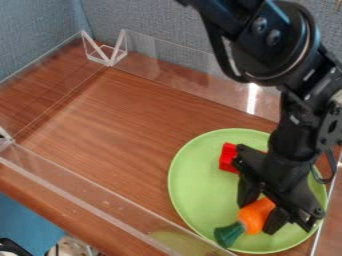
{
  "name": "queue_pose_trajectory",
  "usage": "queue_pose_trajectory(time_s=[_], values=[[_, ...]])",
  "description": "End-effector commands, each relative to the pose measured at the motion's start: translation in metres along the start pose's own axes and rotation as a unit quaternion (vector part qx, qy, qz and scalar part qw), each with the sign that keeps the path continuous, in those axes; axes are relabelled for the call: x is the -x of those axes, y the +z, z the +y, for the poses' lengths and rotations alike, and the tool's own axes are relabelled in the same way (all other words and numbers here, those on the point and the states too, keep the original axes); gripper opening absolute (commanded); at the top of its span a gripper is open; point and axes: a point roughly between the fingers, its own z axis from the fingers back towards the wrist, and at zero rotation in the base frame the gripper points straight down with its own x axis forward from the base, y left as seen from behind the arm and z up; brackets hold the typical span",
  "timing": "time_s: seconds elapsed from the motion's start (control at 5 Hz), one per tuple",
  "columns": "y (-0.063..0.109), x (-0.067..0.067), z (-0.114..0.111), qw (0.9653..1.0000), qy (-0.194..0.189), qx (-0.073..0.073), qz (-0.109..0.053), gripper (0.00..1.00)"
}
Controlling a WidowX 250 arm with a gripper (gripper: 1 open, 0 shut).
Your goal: Put the carrot on the left side
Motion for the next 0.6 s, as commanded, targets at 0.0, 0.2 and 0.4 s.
queue_pose_trajectory(time_s=[0.0,0.2,0.4], values=[[0.027,-0.013,0.001,0.9987,0.023,-0.002,-0.046,0.00],[0.033,-0.017,0.004,0.9972,0.047,-0.009,-0.058,0.00],[0.014,-0.027,-0.001,0.9963,0.055,-0.011,-0.066,0.00]])
